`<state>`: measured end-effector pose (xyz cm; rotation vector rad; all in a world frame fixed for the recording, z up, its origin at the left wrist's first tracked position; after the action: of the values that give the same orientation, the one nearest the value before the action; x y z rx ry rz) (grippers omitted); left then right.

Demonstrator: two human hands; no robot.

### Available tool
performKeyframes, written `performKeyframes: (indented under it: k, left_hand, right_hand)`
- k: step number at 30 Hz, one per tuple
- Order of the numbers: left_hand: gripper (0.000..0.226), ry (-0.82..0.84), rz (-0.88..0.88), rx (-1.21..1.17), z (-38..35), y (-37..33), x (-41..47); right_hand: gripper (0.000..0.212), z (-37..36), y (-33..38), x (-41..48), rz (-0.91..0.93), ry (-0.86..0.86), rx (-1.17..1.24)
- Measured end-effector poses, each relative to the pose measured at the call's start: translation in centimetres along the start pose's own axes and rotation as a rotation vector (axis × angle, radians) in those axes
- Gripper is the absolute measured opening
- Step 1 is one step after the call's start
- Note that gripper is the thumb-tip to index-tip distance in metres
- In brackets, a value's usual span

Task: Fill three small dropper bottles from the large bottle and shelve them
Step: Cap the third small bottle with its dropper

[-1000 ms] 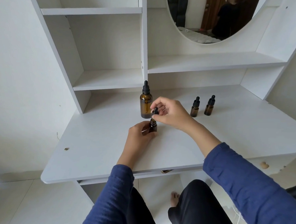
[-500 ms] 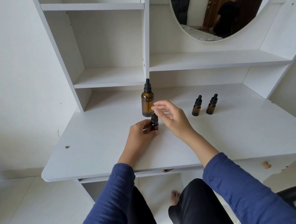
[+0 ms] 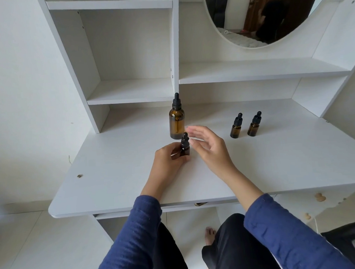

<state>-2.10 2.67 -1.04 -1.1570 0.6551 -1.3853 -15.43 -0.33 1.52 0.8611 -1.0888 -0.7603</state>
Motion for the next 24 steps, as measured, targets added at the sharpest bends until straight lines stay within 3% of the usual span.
performKeyframes:
  k: [11, 17, 24]
  left_hand:
    - [0.023, -0.005, -0.036, 0.027, 0.02, -0.21, 0.0]
    - [0.022, -0.008, -0.021, 0.014, -0.07, 0.02, 0.13]
    - [0.022, -0.024, -0.034, 0.042, -0.1, -0.15, 0.08]
  right_hand:
    - [0.025, -1.18, 0.19, 0.84, -0.015, 0.044, -0.066]
    - [0.01, -0.95, 0.21, 0.79, 0.057, -0.04, -0.179]
    - [0.013, -1.03, 0.1, 0.87, 0.09, -0.091, -0.209]
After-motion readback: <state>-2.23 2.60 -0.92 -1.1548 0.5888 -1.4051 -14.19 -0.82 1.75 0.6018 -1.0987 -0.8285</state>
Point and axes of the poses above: each hand's wrist, its own x-axis towards the middle knuckle, its own z-axis out of the back of the hand, y = z × x, the point moved 3 cm from there along x, towards the middle knuckle
